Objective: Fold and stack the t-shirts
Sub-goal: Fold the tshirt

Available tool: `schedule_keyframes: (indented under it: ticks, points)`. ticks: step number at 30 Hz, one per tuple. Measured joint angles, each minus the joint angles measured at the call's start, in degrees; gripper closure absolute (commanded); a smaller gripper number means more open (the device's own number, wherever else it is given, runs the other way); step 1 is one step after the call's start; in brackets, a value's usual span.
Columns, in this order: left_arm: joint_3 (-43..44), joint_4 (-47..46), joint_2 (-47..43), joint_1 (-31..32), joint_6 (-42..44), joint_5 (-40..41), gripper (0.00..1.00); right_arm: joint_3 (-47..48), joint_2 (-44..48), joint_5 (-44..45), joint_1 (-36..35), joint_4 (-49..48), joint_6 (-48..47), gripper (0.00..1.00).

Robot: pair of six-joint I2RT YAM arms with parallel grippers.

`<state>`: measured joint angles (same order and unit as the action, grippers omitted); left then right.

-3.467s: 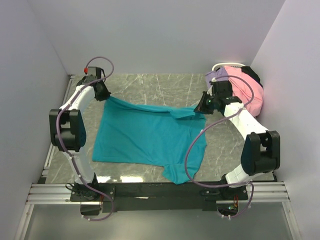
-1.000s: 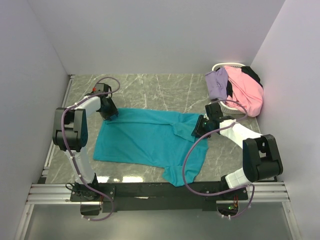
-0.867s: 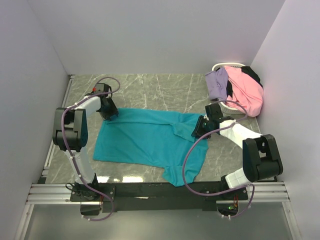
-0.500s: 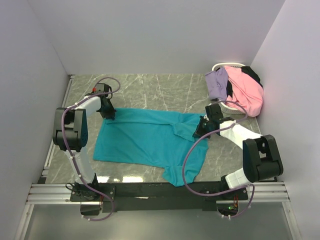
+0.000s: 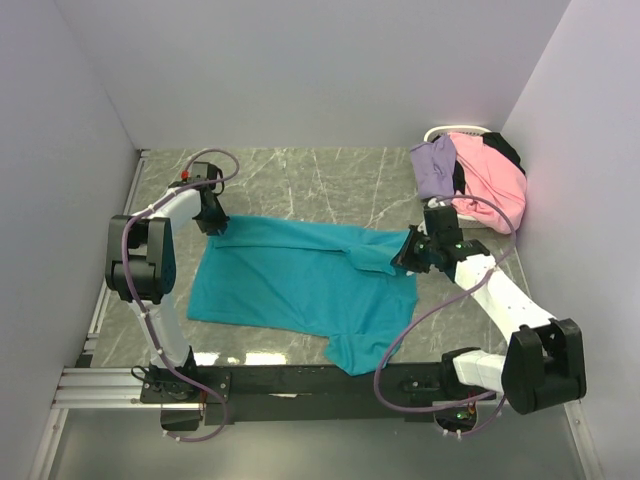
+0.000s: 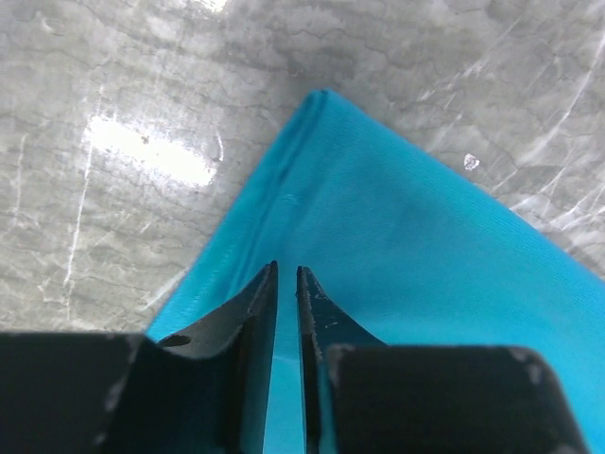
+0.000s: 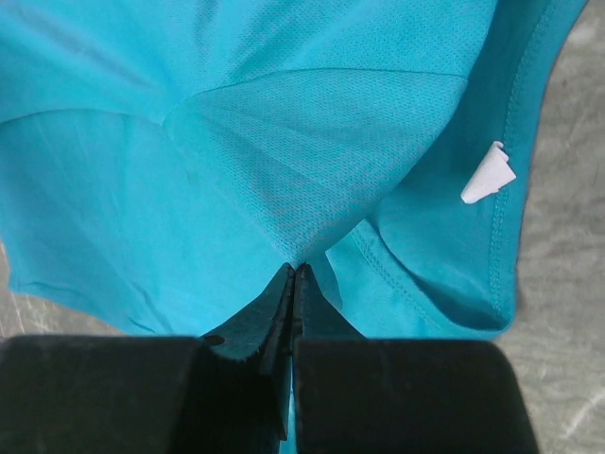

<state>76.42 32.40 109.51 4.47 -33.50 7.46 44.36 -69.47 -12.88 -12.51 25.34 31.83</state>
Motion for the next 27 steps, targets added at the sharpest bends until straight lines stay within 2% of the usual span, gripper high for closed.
schedule_keyframes:
  ticks: [5,6,7,10,13,15,17,19,25,27]
  points:
    - [0.04,0.35,0.00,0.00,0.09,0.63,0.74,-1.81,0.85,0.39,-0.02,1.29,0.09,1.00]
    - [0.11,0.48,0.00,0.02,0.09,0.74,0.73,-2.73,0.76,0.37,-0.04,1.29,0.09,0.97]
    - [0.11,0.50,0.00,0.02,0.09,0.85,0.72,-3.82,0.66,0.39,-0.04,1.29,0.11,0.88]
    - [0.20,1.01,0.00,0.00,0.20,1.09,0.63,-6.86,-0.17,0.35,-0.11,1.68,0.50,0.76]
    - [0.48,1.57,0.00,0.02,0.57,1.20,0.47,-8.31,-0.83,0.48,-0.20,2.16,0.76,0.67]
    - [0.63,1.55,0.00,0.00,0.74,1.03,0.32,-8.31,-0.55,1.53,-0.33,2.62,1.03,0.64]
    - [0.66,1.49,0.00,0.02,1.03,0.42,0.28,-7.82,0.52,3.02,-0.37,3.41,1.18,0.62]
    - [0.63,1.31,-0.07,0.02,0.85,-0.37,0.28,-6.51,2.03,4.48,-0.37,4.33,1.14,0.62]
    - [-0.70,0.44,-0.52,0.02,0.68,-2.38,0.39,-1.18,3.37,6.19,-0.37,4.50,0.57,0.62]
    - [-1.68,0.02,-0.81,0.00,0.52,-3.15,0.48,-1.05,3.37,6.19,-0.37,4.28,0.44,0.62]
